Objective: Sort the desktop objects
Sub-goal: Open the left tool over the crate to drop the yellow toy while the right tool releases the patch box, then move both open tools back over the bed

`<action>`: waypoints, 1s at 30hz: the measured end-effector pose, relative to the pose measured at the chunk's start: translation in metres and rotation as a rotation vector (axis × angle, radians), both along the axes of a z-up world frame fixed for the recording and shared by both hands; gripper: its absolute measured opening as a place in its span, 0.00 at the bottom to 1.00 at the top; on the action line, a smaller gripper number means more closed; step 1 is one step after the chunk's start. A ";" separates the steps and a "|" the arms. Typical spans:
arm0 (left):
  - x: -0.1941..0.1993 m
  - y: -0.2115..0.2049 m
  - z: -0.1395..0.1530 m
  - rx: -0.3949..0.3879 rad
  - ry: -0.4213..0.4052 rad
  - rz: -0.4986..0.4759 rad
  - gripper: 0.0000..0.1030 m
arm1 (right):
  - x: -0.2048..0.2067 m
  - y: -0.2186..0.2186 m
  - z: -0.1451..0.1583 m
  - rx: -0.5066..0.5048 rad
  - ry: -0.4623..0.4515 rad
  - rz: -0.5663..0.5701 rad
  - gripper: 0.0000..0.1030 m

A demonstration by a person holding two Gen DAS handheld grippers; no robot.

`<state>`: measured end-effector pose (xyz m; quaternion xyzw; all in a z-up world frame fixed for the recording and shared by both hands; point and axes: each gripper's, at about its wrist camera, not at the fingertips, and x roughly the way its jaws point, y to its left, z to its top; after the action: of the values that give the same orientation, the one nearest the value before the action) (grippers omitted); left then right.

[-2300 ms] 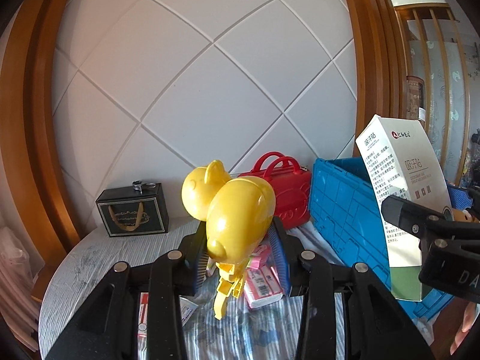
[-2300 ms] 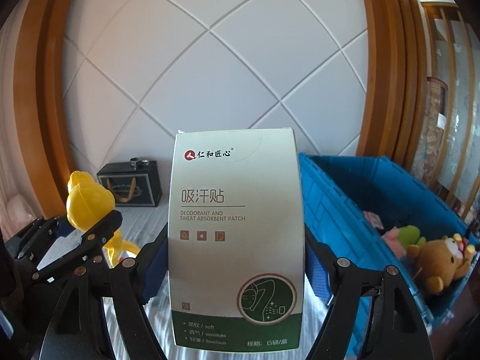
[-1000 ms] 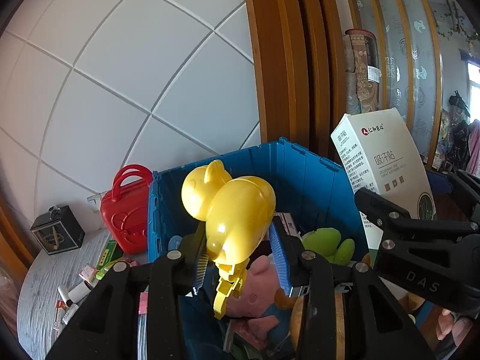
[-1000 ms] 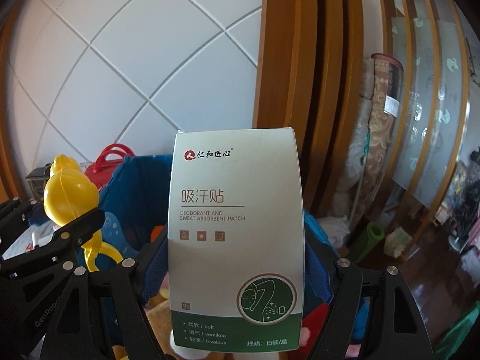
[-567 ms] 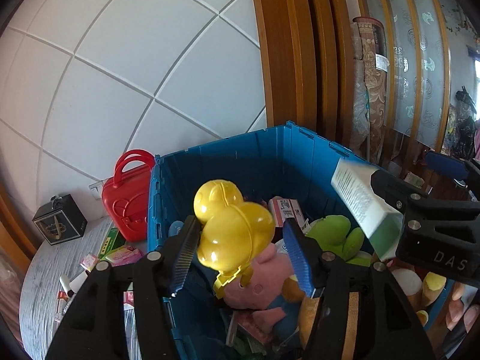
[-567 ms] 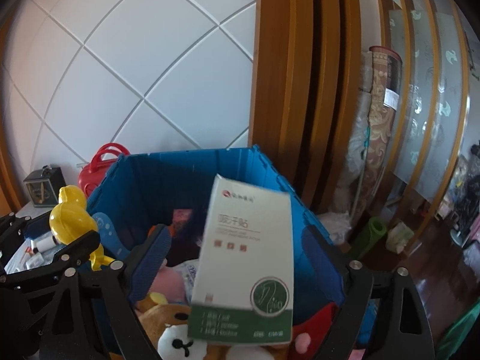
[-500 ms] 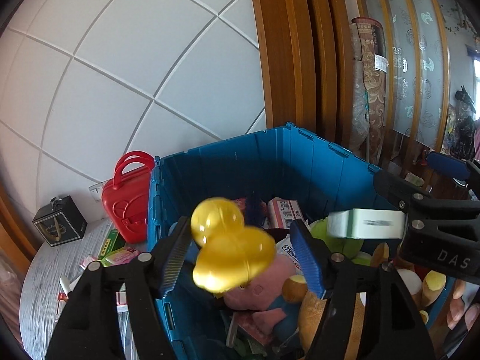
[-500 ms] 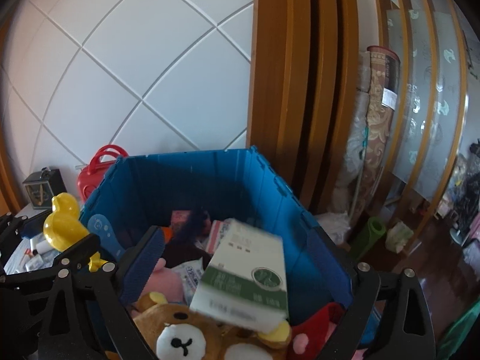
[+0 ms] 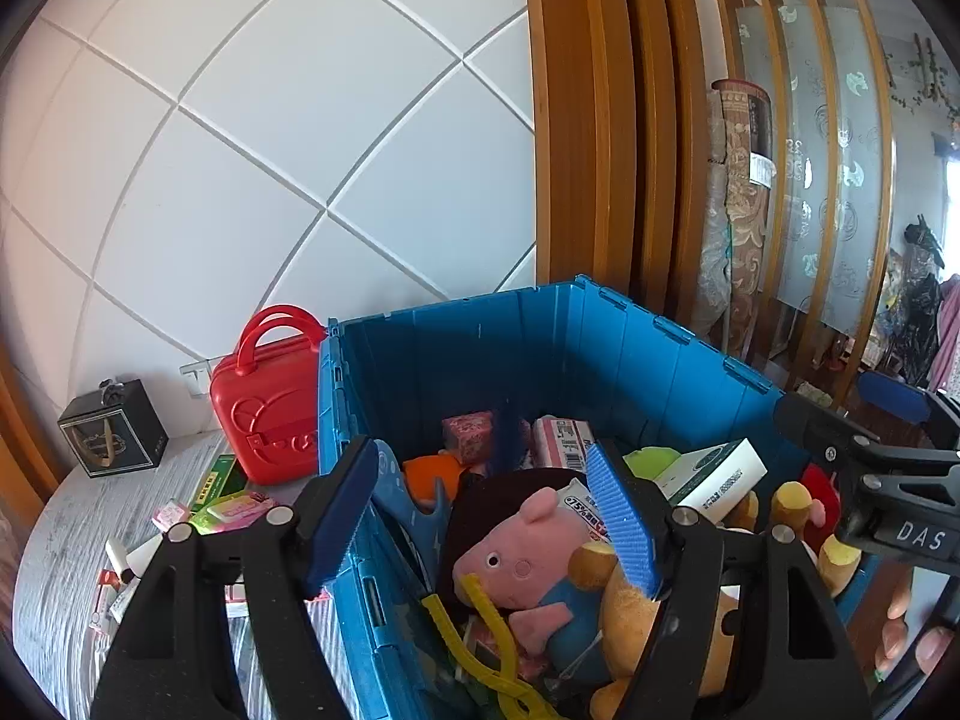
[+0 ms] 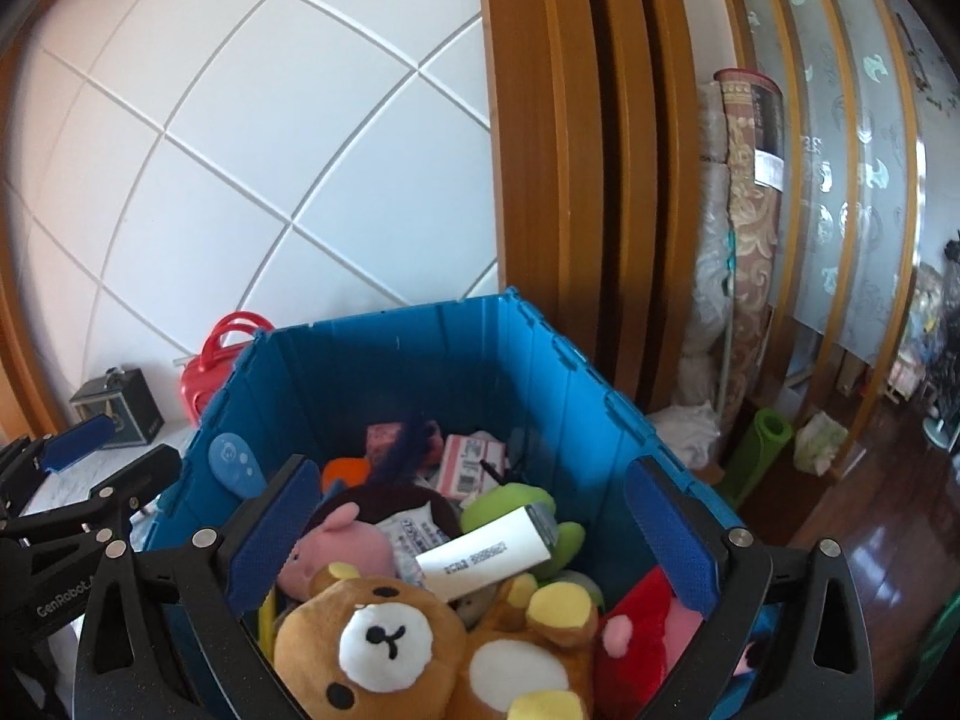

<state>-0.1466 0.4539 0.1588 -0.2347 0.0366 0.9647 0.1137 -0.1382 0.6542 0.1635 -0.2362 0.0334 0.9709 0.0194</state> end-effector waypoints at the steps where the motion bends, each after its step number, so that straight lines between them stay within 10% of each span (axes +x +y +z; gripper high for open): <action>1: 0.002 -0.003 0.000 0.008 0.002 -0.005 0.69 | 0.004 -0.002 0.000 0.001 0.002 0.004 1.00; 17: 0.027 -0.074 -0.009 0.051 0.043 0.078 0.69 | 0.037 -0.071 -0.007 0.035 0.026 0.088 1.00; 30: 0.037 -0.232 -0.031 0.071 0.013 0.204 0.69 | 0.052 -0.203 -0.004 0.068 0.059 0.152 1.00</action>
<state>-0.1091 0.2221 0.1277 -0.2267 -0.0208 0.9735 0.0227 -0.0860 0.4517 0.1595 -0.2085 -0.0172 0.9767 -0.0473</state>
